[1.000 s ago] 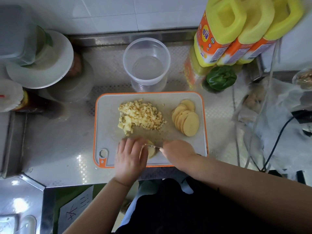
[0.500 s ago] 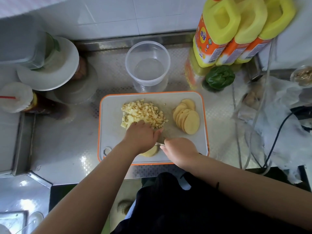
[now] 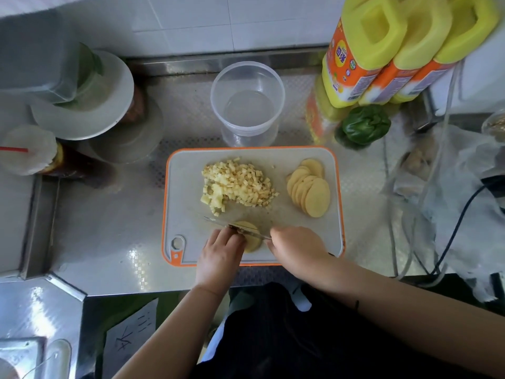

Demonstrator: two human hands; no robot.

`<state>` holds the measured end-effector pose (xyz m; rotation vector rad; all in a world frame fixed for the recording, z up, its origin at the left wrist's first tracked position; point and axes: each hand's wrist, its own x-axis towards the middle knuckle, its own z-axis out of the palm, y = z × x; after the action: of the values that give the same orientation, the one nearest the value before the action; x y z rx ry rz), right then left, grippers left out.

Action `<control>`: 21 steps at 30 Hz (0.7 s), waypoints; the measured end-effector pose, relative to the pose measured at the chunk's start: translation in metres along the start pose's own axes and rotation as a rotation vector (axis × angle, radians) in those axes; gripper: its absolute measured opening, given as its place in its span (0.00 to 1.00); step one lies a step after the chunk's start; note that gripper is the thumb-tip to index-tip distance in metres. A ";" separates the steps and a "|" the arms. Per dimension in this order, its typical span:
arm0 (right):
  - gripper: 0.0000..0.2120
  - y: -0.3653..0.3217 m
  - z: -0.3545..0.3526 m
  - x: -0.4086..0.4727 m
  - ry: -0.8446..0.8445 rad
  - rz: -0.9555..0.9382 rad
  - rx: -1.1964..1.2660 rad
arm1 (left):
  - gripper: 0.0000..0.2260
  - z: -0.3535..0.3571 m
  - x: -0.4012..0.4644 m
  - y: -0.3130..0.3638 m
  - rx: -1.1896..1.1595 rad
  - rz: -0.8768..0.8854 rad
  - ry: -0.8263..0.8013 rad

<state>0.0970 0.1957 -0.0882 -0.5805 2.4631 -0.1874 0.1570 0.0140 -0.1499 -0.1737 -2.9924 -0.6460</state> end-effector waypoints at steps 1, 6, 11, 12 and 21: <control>0.11 0.000 0.000 0.000 0.002 -0.004 -0.003 | 0.06 0.001 0.000 0.000 0.001 -0.006 -0.003; 0.10 -0.001 0.000 -0.002 -0.012 -0.003 -0.024 | 0.07 0.005 -0.006 0.000 -0.023 -0.040 0.031; 0.07 0.002 0.002 0.002 -0.059 0.006 -0.013 | 0.09 0.012 -0.008 -0.001 -0.036 -0.037 0.067; 0.06 0.003 0.003 0.004 -0.073 0.003 -0.011 | 0.09 0.013 -0.008 -0.002 -0.042 -0.039 0.063; 0.13 0.008 0.007 0.013 -0.124 -0.023 0.010 | 0.10 0.018 -0.010 -0.008 -0.041 -0.021 0.046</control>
<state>0.0887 0.1966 -0.1027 -0.5988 2.3349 -0.1681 0.1653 0.0133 -0.1708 -0.1288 -2.9419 -0.7037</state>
